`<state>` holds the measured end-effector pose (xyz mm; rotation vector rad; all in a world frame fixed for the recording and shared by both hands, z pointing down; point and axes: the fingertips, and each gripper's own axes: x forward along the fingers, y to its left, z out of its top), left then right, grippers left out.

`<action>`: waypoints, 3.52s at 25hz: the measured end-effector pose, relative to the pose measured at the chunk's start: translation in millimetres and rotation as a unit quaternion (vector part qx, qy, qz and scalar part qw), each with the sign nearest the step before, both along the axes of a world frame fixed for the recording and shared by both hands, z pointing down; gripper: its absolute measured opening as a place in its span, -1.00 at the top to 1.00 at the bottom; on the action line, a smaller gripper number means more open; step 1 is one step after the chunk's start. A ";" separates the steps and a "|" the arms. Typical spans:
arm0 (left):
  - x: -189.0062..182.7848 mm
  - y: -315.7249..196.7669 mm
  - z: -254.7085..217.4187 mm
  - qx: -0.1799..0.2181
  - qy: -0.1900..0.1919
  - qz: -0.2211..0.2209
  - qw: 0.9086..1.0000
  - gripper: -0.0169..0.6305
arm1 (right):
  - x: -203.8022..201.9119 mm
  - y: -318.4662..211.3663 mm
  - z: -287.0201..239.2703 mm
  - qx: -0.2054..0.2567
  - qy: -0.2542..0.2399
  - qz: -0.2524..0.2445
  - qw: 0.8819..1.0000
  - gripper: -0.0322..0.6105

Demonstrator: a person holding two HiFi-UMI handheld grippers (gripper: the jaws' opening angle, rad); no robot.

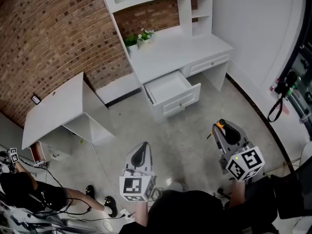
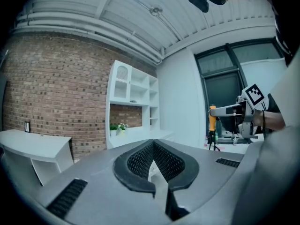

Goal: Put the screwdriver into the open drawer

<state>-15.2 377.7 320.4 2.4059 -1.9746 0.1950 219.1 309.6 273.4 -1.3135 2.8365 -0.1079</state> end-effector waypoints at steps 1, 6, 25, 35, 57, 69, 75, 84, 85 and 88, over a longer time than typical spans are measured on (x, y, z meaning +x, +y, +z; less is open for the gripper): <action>-0.2 -1.2 1.1 -0.002 -0.001 -0.002 1.000 0.92 | 0.0 -2.5 1.0 -0.002 -0.001 -0.001 1.000 0.55; -3.5 -13.2 7.9 -0.008 -0.003 -0.008 1.000 0.92 | -3.8 -17.4 8.3 -0.009 -0.002 -0.006 1.000 0.54; -31.8 -159.8 22.2 -0.017 0.020 0.032 0.999 0.92 | -39.1 -141.4 16.6 -0.015 0.015 0.022 1.000 0.54; -55.2 -241.9 19.9 -0.022 0.035 0.049 0.998 0.92 | -65.0 -218.9 14.5 -0.020 0.019 0.033 0.999 0.55; -72.0 -334.7 63.5 -0.076 0.059 0.064 0.993 0.92 | -95.8 -314.6 48.4 -0.059 0.046 0.039 0.996 0.54; -83.1 -402.9 106.3 -0.121 0.086 0.017 0.989 0.92 | -127.8 -411.6 80.3 -0.089 0.065 -0.019 0.994 0.55; -78.3 -444.7 121.5 -0.142 0.099 -0.011 0.985 0.92 | -142.7 -466.1 95.0 -0.111 0.077 -0.064 0.989 0.54; -80.5 -485.6 150.9 -0.176 0.114 -0.061 0.976 0.92 | -170.2 -522.6 132.7 -0.149 0.107 -0.141 0.973 0.54; -80.9 -490.0 154.4 -0.180 0.116 -0.067 0.974 0.92 | -172.3 -528.2 138.2 -0.154 0.111 -0.149 0.970 0.54; -80.3 -503.5 164.3 -0.193 0.125 -0.083 0.970 0.92 | -180.7 -542.5 155.4 -0.169 0.127 -0.176 0.961 0.54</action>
